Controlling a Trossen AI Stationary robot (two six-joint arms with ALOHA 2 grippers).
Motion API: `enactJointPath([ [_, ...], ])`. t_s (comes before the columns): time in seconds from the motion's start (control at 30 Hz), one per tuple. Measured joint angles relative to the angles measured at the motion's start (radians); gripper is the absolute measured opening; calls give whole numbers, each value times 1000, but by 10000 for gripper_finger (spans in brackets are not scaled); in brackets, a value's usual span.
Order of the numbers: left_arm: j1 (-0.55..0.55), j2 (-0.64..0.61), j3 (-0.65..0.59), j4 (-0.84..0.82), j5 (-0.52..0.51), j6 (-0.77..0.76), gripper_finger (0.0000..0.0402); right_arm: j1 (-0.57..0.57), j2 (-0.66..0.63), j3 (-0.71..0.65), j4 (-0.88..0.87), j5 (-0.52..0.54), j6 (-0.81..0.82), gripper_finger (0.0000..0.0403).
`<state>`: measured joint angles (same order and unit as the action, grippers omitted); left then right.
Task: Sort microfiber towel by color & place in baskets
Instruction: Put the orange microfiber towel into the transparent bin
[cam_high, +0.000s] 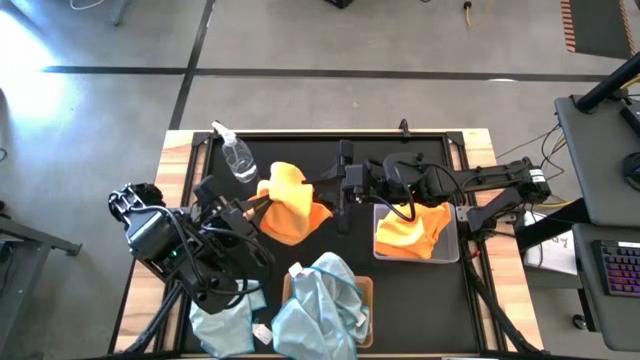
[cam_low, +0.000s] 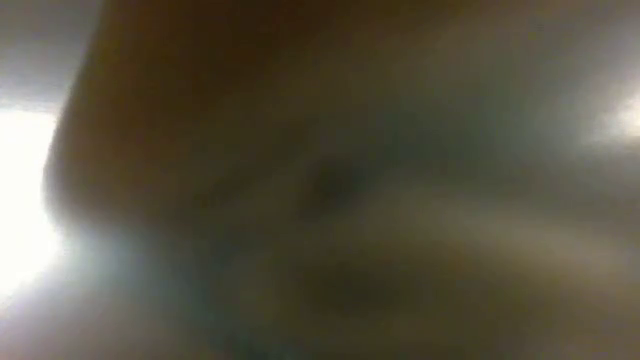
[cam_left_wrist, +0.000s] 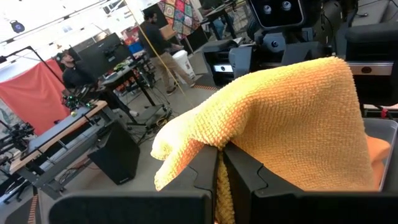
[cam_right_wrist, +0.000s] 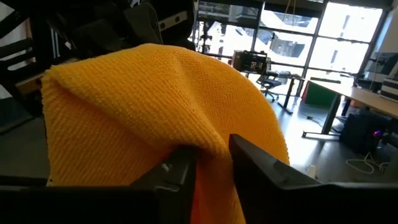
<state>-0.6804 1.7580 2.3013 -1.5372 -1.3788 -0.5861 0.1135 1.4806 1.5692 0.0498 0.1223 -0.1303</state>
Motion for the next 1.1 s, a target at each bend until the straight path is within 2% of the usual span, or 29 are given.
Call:
enactJointPath([
  [0.27, 0, 0, 0, 0, 0, 3, 0, 0, 0, 0, 0, 0, 0, 15],
  [0.83, 0, 0, 0, 8, 2, 11, 2, 0, 0, 0, 0, 0, 0, 9],
  [1.1, 0, 0, 0, 11, 3, 0, 59, 0, 0, 0, -1, 1, 0, 9],
])
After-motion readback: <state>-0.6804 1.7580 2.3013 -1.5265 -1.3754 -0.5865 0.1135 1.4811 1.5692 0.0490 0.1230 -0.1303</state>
